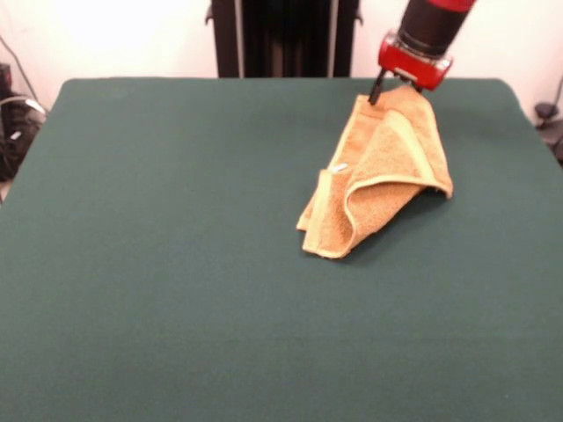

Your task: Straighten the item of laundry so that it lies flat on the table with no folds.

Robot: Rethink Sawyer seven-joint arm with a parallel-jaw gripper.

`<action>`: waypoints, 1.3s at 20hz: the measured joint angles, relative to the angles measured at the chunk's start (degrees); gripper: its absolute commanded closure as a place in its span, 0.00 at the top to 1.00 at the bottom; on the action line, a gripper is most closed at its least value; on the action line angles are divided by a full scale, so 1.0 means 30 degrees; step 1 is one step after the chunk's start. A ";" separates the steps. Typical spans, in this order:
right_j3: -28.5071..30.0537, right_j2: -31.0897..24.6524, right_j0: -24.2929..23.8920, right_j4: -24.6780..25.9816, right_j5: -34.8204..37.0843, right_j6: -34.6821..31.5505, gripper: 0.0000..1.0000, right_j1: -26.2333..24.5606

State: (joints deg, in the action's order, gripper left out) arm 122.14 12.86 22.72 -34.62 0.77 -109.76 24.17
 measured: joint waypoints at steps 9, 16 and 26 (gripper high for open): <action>0.0888 -0.2194 -0.2844 0.1797 -0.1132 0.0000 1.00 0.0625; 0.1051 -0.2501 -0.3288 0.2286 -0.1508 0.0000 1.00 0.0684; 0.1051 -0.2501 -0.3279 0.2317 -0.1512 0.0000 1.00 0.0692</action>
State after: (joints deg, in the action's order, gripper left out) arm 125.29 5.35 12.89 -27.67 -3.76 -109.76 26.25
